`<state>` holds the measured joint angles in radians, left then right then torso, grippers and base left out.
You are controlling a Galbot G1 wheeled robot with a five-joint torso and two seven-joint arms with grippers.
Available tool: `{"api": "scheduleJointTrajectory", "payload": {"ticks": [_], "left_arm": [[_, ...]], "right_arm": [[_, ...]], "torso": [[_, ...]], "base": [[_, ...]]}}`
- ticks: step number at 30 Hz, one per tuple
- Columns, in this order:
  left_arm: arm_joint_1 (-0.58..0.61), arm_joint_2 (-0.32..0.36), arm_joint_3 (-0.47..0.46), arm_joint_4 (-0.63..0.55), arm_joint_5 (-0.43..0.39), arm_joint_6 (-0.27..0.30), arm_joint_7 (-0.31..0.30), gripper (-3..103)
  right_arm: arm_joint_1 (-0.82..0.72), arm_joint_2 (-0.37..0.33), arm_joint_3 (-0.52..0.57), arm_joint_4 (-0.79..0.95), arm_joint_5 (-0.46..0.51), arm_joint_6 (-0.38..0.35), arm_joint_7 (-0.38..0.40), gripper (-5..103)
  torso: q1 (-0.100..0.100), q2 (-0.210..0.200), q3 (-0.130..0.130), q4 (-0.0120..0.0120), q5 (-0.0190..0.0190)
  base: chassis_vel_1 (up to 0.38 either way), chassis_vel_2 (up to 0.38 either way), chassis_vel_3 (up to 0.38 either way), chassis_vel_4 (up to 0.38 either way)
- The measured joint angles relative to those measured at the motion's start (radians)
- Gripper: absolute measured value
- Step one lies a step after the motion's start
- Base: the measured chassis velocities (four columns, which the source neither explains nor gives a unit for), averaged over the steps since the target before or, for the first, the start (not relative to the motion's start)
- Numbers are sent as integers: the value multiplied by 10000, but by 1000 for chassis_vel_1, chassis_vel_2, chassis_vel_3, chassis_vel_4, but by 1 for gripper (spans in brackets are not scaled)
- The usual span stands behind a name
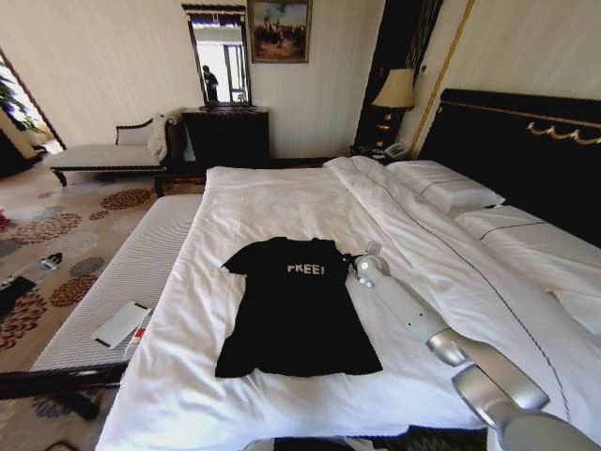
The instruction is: Fold the clothes on the bed.
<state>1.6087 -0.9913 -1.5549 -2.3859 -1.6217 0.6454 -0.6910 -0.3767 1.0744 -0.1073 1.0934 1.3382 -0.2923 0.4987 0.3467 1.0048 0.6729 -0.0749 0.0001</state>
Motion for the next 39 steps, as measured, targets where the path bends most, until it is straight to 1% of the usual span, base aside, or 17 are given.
{"api": "scheduleJointTrajectory", "payload": {"ticks": [8,18,19,20,22,24,25,26,27,28,29,30,31,34,35,37,39], "left_arm": [[-278,-35,342,80,74,-2,25,100],[-412,-78,726,198,361,-22,182,100],[-412,-66,741,228,361,-23,187,100],[-412,-66,741,228,361,-23,187,100],[-408,7,793,364,379,-23,190,100],[-400,48,791,393,379,-23,190,100],[-383,172,732,441,327,-23,192,100],[-383,172,732,441,327,-23,192,100],[-371,318,641,502,242,-23,193,100],[-371,548,506,599,91,-23,193,100],[-386,790,389,711,-92,-23,184,100],[-397,922,334,768,-199,-23,178,100],[-397,922,334,768,-199,-23,178,100],[-479,1714,209,1137,-526,-32,134,100],[-551,1967,210,1244,-594,-37,114,100],[-608,2116,226,1290,-669,-40,88,100],[-742,2406,313,1317,-1132,-29,-102,100]], "right_arm": [[-1035,-831,903,743,58,302,107,0],[-2061,-831,2062,529,-385,760,-344,0],[-2108,-796,2099,514,-441,772,-383,5],[-2108,-796,2099,514,-441,772,-383,5],[-2249,-587,2267,498,-586,797,-441,16],[-2283,-529,2325,534,-591,796,-425,16],[-2334,-456,2472,661,-590,796,-342,27],[-2334,-456,2472,661,-590,796,-342,27],[-2365,-424,2695,818,-562,799,-217,27],[-2395,-418,2977,1028,-500,807,-35,37],[-2433,-433,3271,1279,-471,849,165,37],[-2452,-452,3416,1390,-479,886,235,42],[-2452,-452,3416,1390,-479,886,235,42],[-2759,-842,4612,2274,-733,1268,466,59],[-2928,-990,5042,2532,-744,1325,499,65],[-3073,-1086,5342,2687,-748,1358,517,65],[-3577,-1282,6075,3008,-689,1404,584,76]], "torso": [[0,0,-1,-7,1],[-1,1,-1,-5,-1],[0,0,-1,-5,0],[0,0,-1,-5,0],[0,0,-1,-4,-3],[0,0,0,-3,-2],[0,0,0,0,-1],[0,0,0,0,-1],[0,0,0,0,0],[0,0,0,0,-3],[0,0,-1,-1,-3],[0,0,-1,-1,1],[0,0,-1,-1,1],[0,0,-1,-6,-7],[0,0,0,-6,-1],[0,0,-1,-5,-3],[0,1,-1,-4,-3]], "base": [[0,0,0,0],[0,0,0,0],[0,0,0,0],[0,0,0,0],[0,0,0,0],[0,0,0,0],[0,0,0,0],[0,0,0,0],[0,0,0,0],[0,0,0,0],[0,0,0,0],[0,0,0,0],[0,0,0,0],[0,0,0,0],[0,0,0,0],[0,0,0,0],[0,0,0,0]]}}
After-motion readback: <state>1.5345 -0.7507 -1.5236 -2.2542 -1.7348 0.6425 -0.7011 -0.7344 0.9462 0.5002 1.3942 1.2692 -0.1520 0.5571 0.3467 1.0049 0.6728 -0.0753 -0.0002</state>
